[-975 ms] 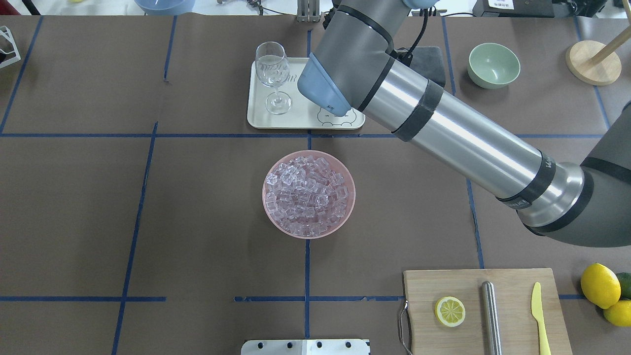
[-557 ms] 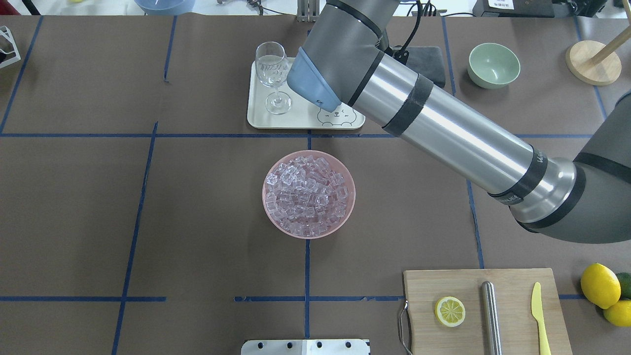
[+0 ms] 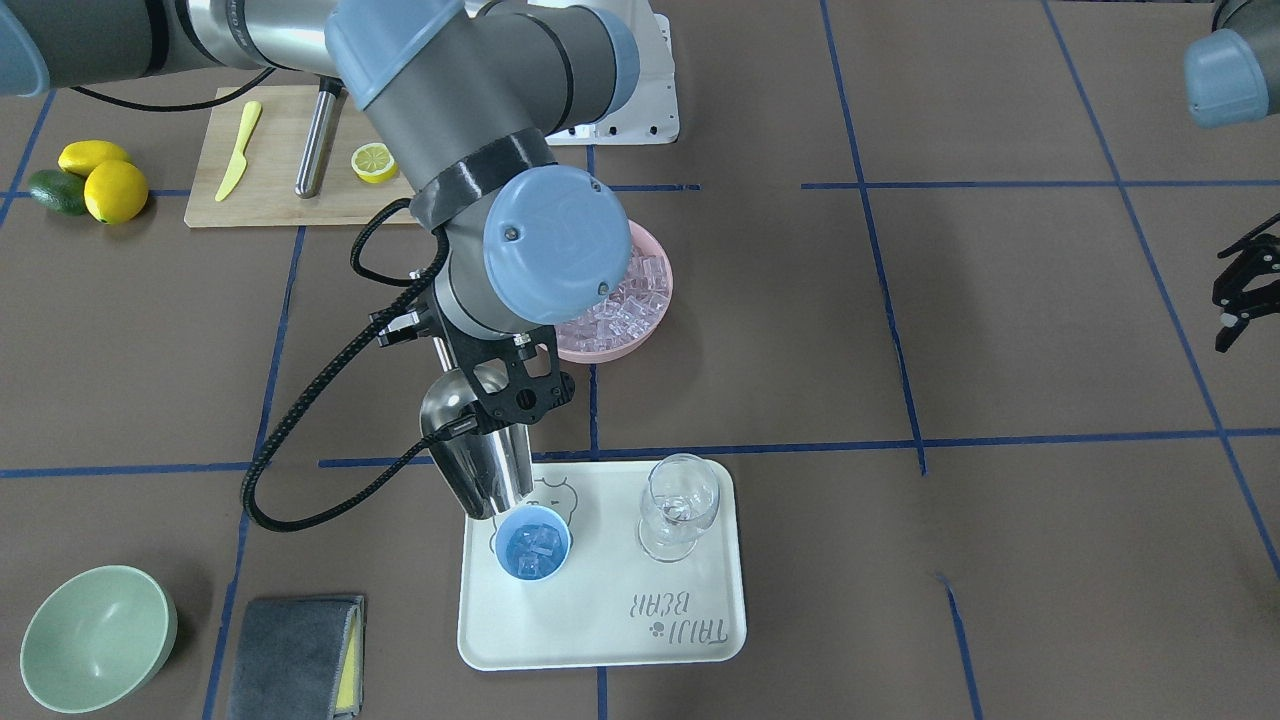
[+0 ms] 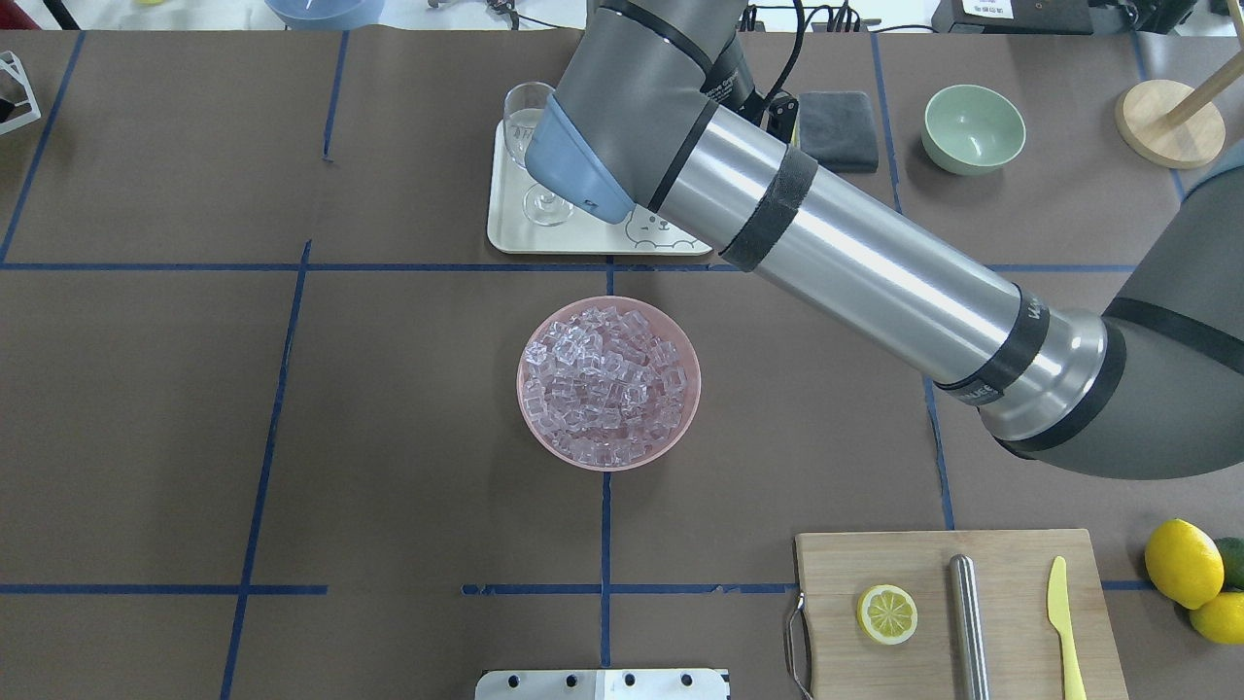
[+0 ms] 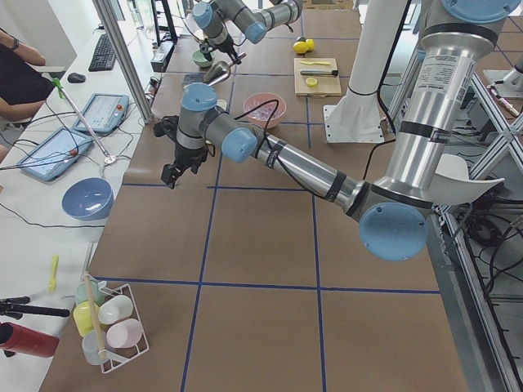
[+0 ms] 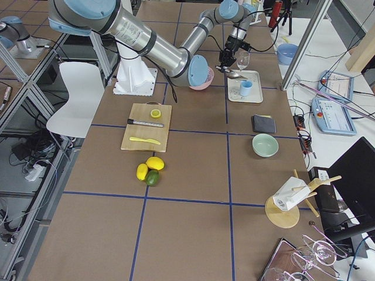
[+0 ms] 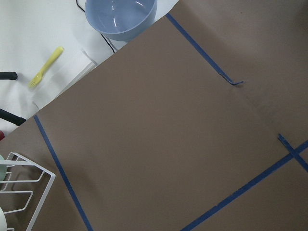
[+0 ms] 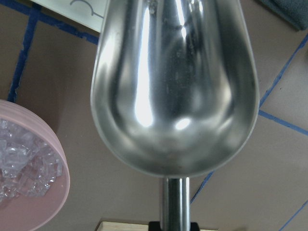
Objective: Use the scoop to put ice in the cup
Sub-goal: 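Tilt the scoop with the right gripper to pour ice into the blue cup, then carry the empty scoop back and lower it onto the table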
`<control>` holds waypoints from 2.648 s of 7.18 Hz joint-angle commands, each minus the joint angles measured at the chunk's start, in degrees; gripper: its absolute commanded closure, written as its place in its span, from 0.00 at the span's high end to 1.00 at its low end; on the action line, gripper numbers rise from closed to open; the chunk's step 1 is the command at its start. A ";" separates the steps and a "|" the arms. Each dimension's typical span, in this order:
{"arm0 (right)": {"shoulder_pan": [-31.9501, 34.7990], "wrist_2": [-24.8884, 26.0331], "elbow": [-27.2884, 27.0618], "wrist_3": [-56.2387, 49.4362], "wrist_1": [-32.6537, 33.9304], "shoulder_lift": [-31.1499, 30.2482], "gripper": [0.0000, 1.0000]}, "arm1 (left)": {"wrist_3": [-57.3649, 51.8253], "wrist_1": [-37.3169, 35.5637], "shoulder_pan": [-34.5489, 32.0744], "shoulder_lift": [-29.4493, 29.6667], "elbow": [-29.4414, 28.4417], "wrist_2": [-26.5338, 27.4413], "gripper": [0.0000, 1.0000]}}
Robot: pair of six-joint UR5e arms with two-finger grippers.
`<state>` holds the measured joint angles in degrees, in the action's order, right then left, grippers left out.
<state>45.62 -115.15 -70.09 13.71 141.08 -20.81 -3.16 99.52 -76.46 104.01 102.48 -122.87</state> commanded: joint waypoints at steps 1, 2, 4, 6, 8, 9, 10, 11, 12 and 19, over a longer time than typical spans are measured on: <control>-0.18 0.28 -1.35 -0.26 0.33 -0.20 0.00 | 0.00 -0.02 0.00 -0.03 0.01 0.00 1.00; -0.09 0.45 -5.54 -0.27 0.33 -2.38 0.00 | 0.00 -0.02 0.00 -0.03 0.01 0.00 1.00; -0.01 1.15 -25.68 -0.27 0.07 -14.89 0.00 | 0.00 -0.11 0.00 -0.03 -0.08 -0.09 1.00; 2.00 2.65 -37.80 -0.01 0.15 -24.60 0.00 | 0.00 -0.20 0.00 -0.03 -0.52 -0.09 1.00; 6.30 1.96 -40.28 0.52 0.50 -29.96 0.00 | 0.09 -0.29 0.09 0.05 -0.43 -0.09 1.00; 6.67 1.95 -44.56 0.52 0.33 -35.30 0.00 | 0.09 -0.29 0.09 -0.03 -0.35 -0.09 1.00; 7.72 1.08 -48.17 0.44 -0.02 -41.27 0.00 | 0.09 -0.29 0.09 -0.03 -0.35 -0.09 1.00; 7.56 0.90 -52.21 0.78 -0.19 -46.90 0.00 | 0.09 -0.29 0.09 -0.03 -0.35 -0.09 1.00; 7.82 -1.54 -53.12 2.44 -0.20 -48.61 0.00 | 0.09 -0.29 0.17 0.05 -0.61 -0.18 1.00; 7.48 -8.51 -49.46 31.31 -47.51 -74.90 0.00 | 0.35 -0.20 0.35 0.32 -0.87 -0.18 1.00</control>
<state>53.86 -123.35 -121.63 38.16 102.20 -92.74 -2.84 99.32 -76.12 104.32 101.63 -123.05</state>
